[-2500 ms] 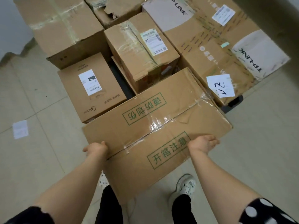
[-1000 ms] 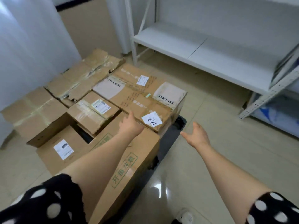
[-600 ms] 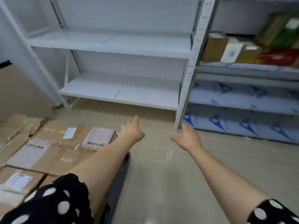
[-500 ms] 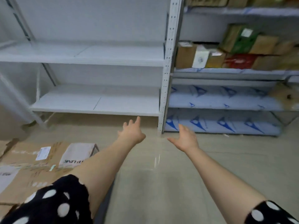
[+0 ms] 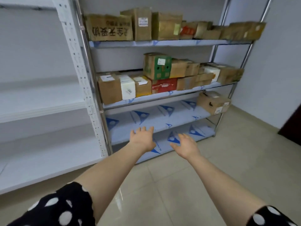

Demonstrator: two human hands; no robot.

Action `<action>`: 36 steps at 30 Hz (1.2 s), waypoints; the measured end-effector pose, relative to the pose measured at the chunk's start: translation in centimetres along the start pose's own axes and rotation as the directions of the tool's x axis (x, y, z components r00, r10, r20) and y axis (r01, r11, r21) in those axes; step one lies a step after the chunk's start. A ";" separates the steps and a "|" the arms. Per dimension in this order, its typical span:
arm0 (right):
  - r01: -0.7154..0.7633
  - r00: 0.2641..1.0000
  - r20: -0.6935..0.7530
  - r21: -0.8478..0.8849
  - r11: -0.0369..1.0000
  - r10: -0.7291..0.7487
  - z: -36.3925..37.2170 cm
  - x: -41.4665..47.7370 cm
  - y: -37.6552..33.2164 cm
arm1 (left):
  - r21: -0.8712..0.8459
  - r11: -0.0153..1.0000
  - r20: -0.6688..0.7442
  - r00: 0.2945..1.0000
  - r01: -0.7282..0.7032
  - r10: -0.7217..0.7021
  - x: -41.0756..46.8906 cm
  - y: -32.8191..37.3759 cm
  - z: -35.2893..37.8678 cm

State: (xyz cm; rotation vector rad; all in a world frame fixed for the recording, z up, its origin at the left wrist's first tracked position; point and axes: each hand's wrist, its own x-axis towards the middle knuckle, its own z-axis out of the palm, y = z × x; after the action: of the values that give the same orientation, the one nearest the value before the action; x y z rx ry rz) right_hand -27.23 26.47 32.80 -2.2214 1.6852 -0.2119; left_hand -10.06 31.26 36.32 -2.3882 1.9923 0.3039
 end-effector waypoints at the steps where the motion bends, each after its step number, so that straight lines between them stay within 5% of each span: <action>1: -0.035 0.999 -0.002 0.014 0.999 0.035 -0.8 1.5 1.1 | 0.008 0.999 0.005 0.999 -0.038 0.038 2.3 1.2 -0.4; 12: -0.244 0.967 -0.023 0.211 0.947 0.254 -7.4 17.0 22.5 | 0.008 0.975 0.053 0.974 -0.221 0.220 25.3 22.4 0.3; 21: -0.290 0.957 0.039 0.209 0.934 0.288 -16.0 29.3 42.4 | -0.064 0.983 0.130 0.975 -0.171 0.178 39.9 40.5 1.6; 36: -0.228 0.965 0.164 0.146 0.963 0.204 -22.1 58.9 60.6 | -0.185 0.982 0.235 0.972 0.025 0.019 70.1 54.6 6.6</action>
State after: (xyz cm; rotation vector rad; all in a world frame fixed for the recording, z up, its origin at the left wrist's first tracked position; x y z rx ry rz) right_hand -72.33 -48.02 26.53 -1.8704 1.7460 -0.1229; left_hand -52.44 -46.26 24.73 -2.3240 1.9297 0.7681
